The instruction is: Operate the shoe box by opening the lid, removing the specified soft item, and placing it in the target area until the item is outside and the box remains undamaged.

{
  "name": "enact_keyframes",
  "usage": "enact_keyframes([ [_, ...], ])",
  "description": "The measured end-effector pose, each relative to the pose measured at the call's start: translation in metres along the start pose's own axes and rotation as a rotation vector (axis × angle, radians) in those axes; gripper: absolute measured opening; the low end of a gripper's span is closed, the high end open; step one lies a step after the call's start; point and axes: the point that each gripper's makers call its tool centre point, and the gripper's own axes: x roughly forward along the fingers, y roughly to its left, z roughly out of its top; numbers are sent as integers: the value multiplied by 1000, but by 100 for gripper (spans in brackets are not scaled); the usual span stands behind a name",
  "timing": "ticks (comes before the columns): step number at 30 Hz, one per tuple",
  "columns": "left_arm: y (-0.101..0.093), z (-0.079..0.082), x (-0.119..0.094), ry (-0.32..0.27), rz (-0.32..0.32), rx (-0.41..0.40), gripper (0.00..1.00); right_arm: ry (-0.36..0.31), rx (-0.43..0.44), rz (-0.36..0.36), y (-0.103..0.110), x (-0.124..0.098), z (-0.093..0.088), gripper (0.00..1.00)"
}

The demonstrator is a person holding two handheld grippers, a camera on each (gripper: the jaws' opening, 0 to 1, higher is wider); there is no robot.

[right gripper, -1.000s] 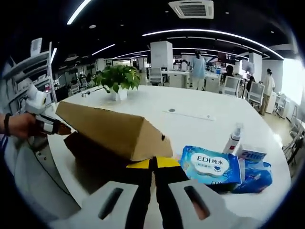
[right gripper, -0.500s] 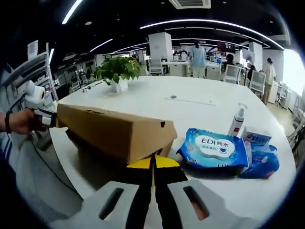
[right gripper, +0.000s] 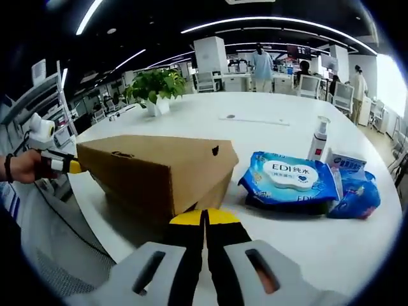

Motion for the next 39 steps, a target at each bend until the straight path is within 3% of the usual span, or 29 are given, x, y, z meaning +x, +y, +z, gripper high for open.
enact_keyframes([
  [8,-2,-1,0,19,7,22,16,26,-16,13,3,4,-8,0],
  [14,3,3,-4,3,11,-10,16,19,-4,16,4,4,-5,0],
  [18,14,4,-8,-9,41,-119,17,25,9,7,-2,-1,-1,0],
  [21,24,15,-14,-66,60,-196,19,-4,63,33,-1,-4,10,6],
  [25,19,30,-13,-120,7,-250,22,-19,104,39,-2,-5,16,8],
  [30,9,31,0,-102,-33,-258,24,-37,240,40,-7,-5,16,14],
  [33,3,32,3,-104,-45,-276,24,-48,263,47,-6,-8,16,20],
  [39,-2,26,10,-69,-58,-267,24,-30,265,98,13,-2,11,20],
])
